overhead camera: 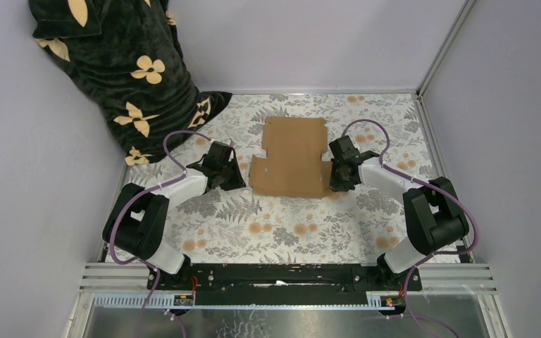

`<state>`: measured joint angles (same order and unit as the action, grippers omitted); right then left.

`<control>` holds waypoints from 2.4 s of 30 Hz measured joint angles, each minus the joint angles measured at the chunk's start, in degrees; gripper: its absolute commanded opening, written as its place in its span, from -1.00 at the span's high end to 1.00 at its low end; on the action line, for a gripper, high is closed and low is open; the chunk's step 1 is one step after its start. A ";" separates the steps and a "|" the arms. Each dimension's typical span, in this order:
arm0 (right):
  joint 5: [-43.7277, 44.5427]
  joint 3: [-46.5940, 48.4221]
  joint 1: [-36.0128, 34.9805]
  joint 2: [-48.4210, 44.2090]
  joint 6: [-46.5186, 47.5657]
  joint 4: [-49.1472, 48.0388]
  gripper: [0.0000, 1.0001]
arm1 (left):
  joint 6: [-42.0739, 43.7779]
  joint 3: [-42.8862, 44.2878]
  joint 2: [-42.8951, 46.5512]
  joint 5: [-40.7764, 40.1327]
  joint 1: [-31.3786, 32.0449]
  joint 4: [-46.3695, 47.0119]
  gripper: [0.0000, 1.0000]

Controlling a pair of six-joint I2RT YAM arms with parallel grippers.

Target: Fold the paper box

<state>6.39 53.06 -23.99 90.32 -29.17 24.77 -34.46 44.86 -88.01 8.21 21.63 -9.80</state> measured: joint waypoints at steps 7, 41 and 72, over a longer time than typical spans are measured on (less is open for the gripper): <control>-0.02 0.37 0.00 0.39 0.00 -0.04 0.75 | -0.07 -0.15 -0.24 0.48 0.42 0.48 0.73; -1.49 2.58 -1.18 0.55 -0.02 0.15 0.75 | -3.65 1.33 -2.32 -0.07 7.37 2.51 0.77; -1.49 3.34 -5.49 1.92 -1.09 -0.11 0.75 | -5.16 4.85 -5.51 -2.51 13.07 2.40 0.79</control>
<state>4.91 56.40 -29.47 92.25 -30.26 24.67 -39.62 49.71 -93.51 5.69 34.70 -7.40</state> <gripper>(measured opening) 0.125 0.107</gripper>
